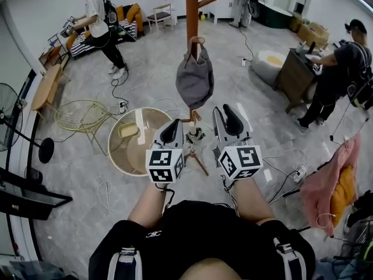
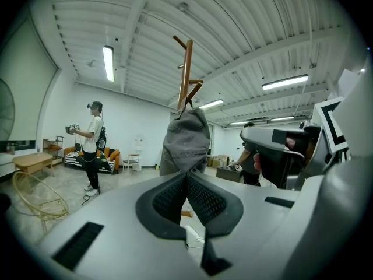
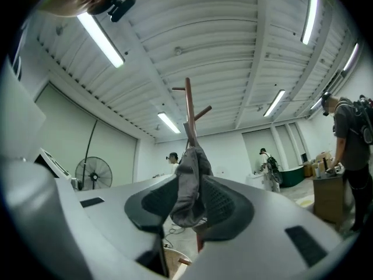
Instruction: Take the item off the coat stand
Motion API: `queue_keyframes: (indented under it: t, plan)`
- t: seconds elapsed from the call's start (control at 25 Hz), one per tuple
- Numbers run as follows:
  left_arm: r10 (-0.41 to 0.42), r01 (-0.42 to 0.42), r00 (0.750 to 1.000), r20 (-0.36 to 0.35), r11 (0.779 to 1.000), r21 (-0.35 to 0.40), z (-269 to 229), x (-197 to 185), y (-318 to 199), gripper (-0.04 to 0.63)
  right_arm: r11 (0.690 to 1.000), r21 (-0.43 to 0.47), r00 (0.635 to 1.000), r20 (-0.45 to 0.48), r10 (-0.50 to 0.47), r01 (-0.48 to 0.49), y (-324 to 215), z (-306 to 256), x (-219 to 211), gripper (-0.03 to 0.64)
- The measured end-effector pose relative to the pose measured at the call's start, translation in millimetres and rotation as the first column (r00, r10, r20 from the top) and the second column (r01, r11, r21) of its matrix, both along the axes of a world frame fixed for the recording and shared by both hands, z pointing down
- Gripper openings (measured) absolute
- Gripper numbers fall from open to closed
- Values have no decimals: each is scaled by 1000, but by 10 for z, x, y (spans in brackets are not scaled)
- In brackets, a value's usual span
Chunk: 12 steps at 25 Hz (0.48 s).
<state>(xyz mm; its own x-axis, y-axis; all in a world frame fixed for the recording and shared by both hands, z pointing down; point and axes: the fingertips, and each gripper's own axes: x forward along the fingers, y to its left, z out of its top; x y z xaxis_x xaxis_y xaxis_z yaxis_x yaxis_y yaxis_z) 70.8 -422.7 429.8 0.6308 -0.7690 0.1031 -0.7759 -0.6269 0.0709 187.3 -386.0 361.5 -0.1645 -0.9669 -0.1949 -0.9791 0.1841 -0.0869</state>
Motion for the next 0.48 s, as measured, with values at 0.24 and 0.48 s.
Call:
queue_keyframes:
  t: [0.24, 0.48]
  plan:
    - [-129, 129, 992, 16, 991, -19, -77, 201, -99, 17, 992, 1, 991, -35, -127, 127, -421, -214, 214, 308]
    - [-259, 259, 966, 28, 966, -15, -169, 169, -44, 17, 980, -26, 980, -12, -198, 198, -778, -304, 311, 331]
